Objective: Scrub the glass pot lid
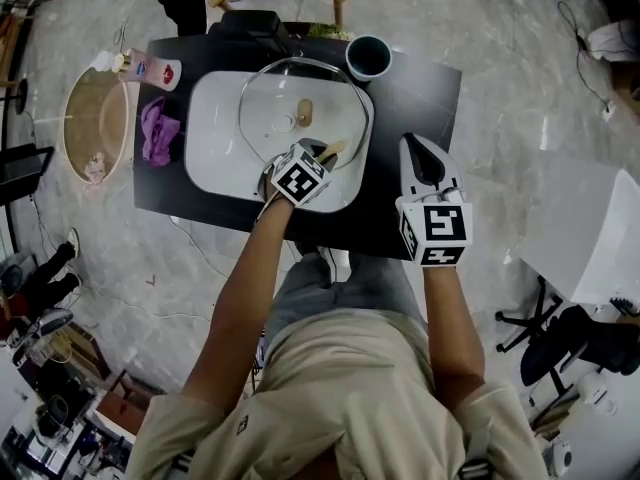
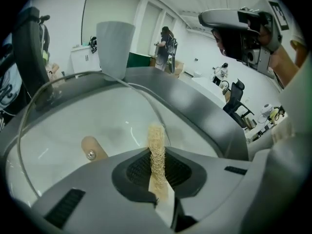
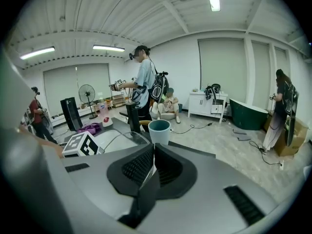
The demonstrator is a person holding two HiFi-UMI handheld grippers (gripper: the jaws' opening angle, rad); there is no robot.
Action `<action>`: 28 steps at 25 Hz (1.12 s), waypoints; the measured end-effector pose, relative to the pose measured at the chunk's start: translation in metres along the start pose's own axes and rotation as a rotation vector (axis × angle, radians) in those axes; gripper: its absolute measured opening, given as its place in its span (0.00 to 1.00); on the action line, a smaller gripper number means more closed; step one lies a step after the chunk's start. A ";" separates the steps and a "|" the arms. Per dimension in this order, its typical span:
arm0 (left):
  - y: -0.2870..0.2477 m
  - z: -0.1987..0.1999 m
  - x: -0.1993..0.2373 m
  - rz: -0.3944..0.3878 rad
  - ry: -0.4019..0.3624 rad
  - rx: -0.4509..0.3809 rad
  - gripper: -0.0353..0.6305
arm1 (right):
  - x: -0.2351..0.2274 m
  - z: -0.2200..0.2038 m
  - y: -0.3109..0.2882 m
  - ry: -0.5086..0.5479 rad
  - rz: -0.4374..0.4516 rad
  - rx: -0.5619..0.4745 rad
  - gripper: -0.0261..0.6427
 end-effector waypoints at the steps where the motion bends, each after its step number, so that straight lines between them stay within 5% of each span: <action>1: 0.008 0.004 -0.002 0.008 -0.010 -0.007 0.12 | 0.002 0.005 0.005 0.001 -0.003 -0.010 0.08; 13: 0.169 0.044 -0.019 0.185 -0.114 -0.208 0.12 | 0.037 0.070 0.060 0.009 -0.010 -0.137 0.08; 20: 0.312 0.044 -0.063 0.347 -0.156 -0.448 0.12 | 0.079 0.117 0.128 0.039 0.030 -0.236 0.08; 28: 0.444 0.023 -0.093 0.538 -0.177 -0.818 0.12 | 0.130 0.153 0.165 0.121 0.131 -0.307 0.07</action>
Point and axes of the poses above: the fingertips, and each gripper's own axes: y backward along the fingers, x to its left, z out of its top, the point moved 8 cm from there along y, backward along the fingers, and after that the axes turned 4 degrees about -x, right-handed, at the moved point
